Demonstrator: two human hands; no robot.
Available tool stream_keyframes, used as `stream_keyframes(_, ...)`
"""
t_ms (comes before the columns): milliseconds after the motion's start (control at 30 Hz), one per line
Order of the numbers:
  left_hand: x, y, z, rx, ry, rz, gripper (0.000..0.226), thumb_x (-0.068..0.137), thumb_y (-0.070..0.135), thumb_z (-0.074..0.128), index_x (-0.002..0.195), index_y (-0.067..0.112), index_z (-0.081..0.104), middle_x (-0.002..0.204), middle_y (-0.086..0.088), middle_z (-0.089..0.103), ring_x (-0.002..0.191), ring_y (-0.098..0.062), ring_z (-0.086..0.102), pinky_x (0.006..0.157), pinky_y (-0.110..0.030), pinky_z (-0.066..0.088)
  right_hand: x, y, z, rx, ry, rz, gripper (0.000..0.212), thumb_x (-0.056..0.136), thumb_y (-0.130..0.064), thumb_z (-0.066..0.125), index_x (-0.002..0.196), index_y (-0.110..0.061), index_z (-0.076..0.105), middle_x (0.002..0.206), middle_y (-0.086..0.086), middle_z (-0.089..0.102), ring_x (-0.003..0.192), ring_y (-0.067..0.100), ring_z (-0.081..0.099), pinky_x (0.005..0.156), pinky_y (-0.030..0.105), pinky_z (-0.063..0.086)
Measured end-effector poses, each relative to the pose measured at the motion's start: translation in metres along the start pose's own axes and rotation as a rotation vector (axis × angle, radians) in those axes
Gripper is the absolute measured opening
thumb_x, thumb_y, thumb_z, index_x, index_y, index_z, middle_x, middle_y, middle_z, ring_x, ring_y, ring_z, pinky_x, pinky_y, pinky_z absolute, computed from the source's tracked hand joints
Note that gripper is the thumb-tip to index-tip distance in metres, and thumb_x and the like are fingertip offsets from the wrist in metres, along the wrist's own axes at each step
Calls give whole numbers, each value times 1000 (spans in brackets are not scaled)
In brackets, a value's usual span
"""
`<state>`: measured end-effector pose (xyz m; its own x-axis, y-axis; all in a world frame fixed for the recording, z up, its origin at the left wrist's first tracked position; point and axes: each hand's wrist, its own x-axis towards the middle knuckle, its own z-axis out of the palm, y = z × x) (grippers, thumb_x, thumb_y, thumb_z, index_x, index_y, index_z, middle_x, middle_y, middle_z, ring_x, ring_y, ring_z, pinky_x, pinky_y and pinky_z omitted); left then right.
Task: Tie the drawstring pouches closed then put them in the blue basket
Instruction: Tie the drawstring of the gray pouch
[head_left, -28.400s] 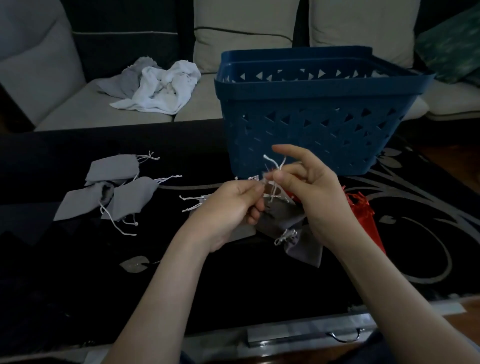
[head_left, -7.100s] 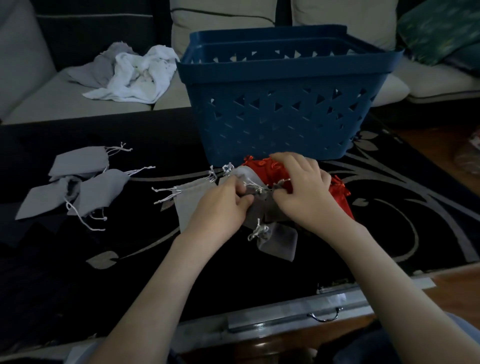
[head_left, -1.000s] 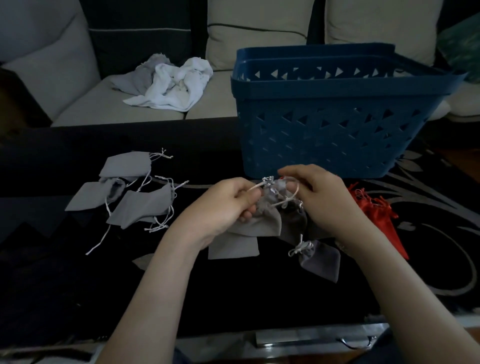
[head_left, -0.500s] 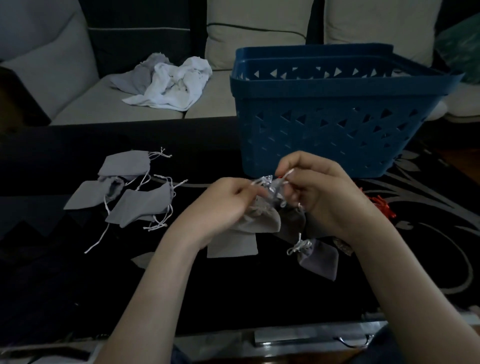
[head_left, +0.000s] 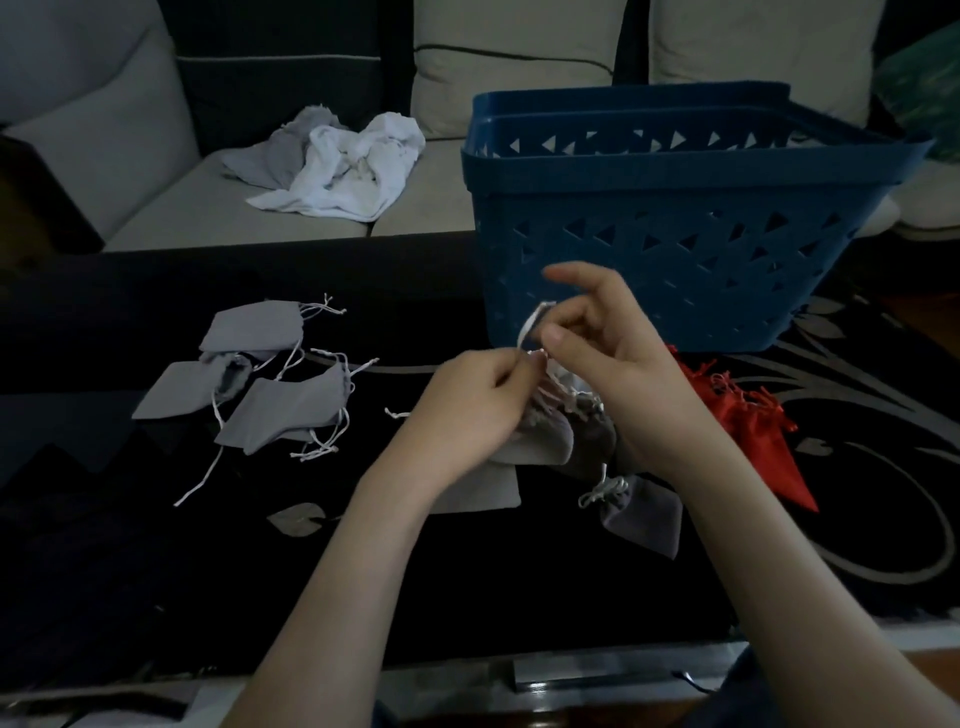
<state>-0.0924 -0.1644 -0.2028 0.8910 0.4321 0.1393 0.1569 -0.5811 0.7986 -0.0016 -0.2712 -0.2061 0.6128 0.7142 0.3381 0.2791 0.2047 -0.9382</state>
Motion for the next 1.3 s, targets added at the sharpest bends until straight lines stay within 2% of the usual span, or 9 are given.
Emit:
stream_keyframes(167,1,1,-5,-337,67,-119,36,99,28,47,69,20,64,51,12,58,48,4,50,51,-15,37,-1,7,1,-145,-81,182,67,77,-28,70,134,-23,36,104,2,66,98,12,64,93,31,49)
stream_keyframes(333,7,-1,-9,-517,138,-219,37,98,30,48,69,10,57,47,11,46,43,-2,38,48,-18,32,0,9,5,-122,-200,211,33,87,-1,63,116,-13,59,82,5,64,76,8,63,76,19,51)
stream_keyframes(433,9,-4,-14,-623,63,-253,34,99,28,46,77,7,62,51,8,46,46,-4,34,46,-15,28,0,9,5,-126,-182,226,15,90,0,58,102,-8,63,70,1,62,65,4,60,66,14,48)
stream_keyframes(500,6,-6,-18,-555,-24,-196,30,98,21,48,75,11,65,54,10,51,48,-4,38,46,-11,29,1,12,3,-149,-121,222,6,91,-5,59,91,-1,63,68,4,63,61,3,60,61,13,45)
stream_keyframes(600,3,-10,-21,-403,-41,-75,23,93,8,56,77,20,68,63,11,65,59,3,56,57,-7,40,3,14,-1,-162,-36,230,16,90,-11,63,88,5,62,74,17,65,68,12,61,67,19,46)
stream_keyframes(667,5,-14,-20,-286,54,-24,15,88,9,64,81,23,66,70,9,66,66,3,60,66,-10,43,3,13,-1,-143,-26,242,13,90,-9,61,86,4,61,72,14,64,68,12,59,66,17,45)
stream_keyframes(867,4,-17,-8,280,388,143,9,88,27,64,87,22,57,72,12,49,64,0,47,59,-7,34,1,11,6,-49,-32,239,15,93,-8,54,81,-6,60,72,4,58,73,12,54,70,20,43)
stream_keyframes(1133,6,-12,-2,149,406,276,4,87,18,65,87,17,61,86,0,63,77,-5,55,68,-7,38,0,12,13,-46,-6,235,14,91,-20,57,102,-21,66,78,33,57,72,28,54,68,43,42)
stream_keyframes(1300,6,-9,-2,71,426,303,5,88,16,65,90,12,66,84,-1,67,77,-5,60,66,-6,39,1,8,9,-87,134,219,15,92,-15,59,85,-4,66,79,16,69,71,17,61,70,34,48)
